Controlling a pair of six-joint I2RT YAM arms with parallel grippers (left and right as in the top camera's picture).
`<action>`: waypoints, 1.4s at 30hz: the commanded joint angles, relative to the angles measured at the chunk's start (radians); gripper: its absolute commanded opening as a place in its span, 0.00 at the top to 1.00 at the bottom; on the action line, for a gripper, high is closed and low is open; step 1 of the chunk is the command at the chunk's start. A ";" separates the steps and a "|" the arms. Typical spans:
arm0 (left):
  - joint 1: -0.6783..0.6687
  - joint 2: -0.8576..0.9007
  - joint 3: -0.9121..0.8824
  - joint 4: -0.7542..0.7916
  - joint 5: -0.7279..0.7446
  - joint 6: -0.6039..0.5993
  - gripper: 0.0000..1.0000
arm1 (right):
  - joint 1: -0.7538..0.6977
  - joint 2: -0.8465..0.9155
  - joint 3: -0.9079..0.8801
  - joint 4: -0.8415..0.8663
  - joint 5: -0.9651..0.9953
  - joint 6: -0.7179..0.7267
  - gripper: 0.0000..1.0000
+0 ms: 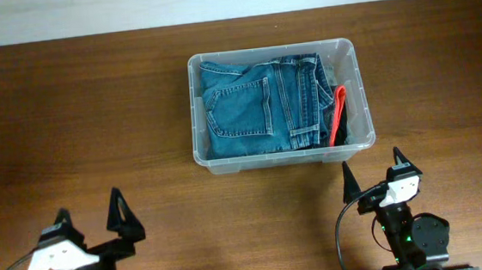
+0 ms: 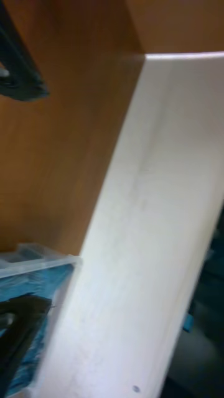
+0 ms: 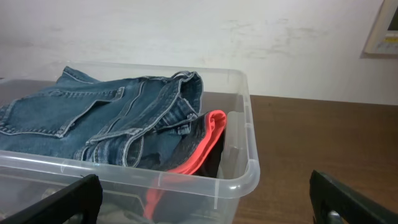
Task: Pack container
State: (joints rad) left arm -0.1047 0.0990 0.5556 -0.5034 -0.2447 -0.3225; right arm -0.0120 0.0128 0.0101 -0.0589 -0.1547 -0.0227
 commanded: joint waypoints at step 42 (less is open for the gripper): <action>0.108 -0.094 -0.518 0.425 0.204 0.372 0.01 | 0.007 -0.008 -0.005 -0.005 0.009 0.002 0.02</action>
State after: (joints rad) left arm -0.0029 0.0162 0.0471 -0.0551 -0.0582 -0.0216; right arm -0.0120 0.0128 0.0101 -0.0589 -0.1547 -0.0231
